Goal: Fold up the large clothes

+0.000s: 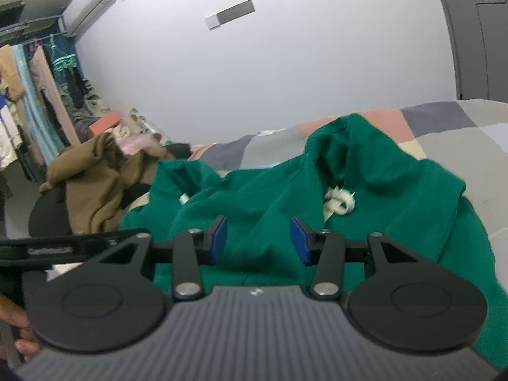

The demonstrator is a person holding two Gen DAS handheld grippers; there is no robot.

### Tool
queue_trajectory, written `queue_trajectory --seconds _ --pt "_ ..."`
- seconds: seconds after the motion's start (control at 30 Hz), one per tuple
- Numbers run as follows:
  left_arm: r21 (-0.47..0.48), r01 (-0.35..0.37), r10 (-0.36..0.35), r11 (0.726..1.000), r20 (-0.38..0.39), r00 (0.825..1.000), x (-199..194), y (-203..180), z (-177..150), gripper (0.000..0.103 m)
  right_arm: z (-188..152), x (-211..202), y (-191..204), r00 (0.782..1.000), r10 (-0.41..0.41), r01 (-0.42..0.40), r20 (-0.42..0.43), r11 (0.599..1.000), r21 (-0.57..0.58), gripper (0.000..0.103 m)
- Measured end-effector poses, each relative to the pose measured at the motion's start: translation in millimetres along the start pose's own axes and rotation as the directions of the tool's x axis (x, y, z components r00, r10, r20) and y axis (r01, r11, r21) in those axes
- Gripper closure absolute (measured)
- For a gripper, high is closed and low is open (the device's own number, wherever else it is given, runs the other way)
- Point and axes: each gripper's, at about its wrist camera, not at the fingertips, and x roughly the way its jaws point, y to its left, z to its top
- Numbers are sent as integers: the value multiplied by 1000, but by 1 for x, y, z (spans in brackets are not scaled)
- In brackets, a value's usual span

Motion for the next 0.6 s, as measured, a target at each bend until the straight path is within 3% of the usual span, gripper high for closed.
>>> queue_trajectory --seconds 0.23,0.6 --pt "35 -25 27 999 -51 998 13 -11 -19 49 -25 1 6 999 1 -2 -40 1000 -29 57" --pt "38 -81 86 996 -163 983 57 2 -35 49 -51 47 -3 989 2 -5 -146 1000 -23 57"
